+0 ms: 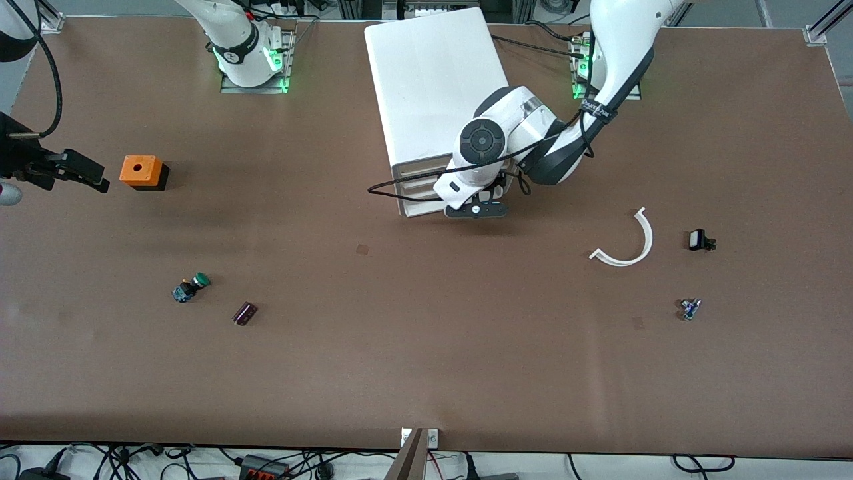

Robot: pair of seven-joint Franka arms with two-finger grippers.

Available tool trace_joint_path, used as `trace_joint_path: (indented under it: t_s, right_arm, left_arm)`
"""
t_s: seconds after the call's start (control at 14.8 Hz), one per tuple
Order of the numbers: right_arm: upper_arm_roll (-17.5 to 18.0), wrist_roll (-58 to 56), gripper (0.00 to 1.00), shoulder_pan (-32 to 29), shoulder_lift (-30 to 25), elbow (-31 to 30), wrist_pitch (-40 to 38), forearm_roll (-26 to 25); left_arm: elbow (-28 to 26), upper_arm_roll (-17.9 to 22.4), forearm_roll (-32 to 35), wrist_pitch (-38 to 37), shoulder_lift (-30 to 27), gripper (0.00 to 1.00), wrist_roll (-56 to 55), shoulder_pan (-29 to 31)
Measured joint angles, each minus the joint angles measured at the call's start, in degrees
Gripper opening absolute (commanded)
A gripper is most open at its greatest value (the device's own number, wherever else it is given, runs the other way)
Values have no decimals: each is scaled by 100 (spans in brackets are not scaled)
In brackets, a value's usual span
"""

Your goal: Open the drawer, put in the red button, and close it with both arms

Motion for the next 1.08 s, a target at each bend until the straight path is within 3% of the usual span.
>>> trace_joint_path:
  t_s: [0.2,0.41,0.68,1.08]
  right_arm:
    - [8,-3,100,18,-5,-2,-11,0]
    - [-5,-3,100,23,-31,-3,-11,0]
    - [-18,-3,100,22,-120,-4,-70,0]
    - [-19,-3,100,20,-124,-14,-80,0]
  left_arm:
    - [624,49,18,-499,-39,100,63,445]
    - [1066,92,46,-960,-85,100,1044,1229]
    - [1231,93,166,-1323,-370,100,2397,2176]
    - [1327,223,161,-2040,-1418,100,4096,2862]
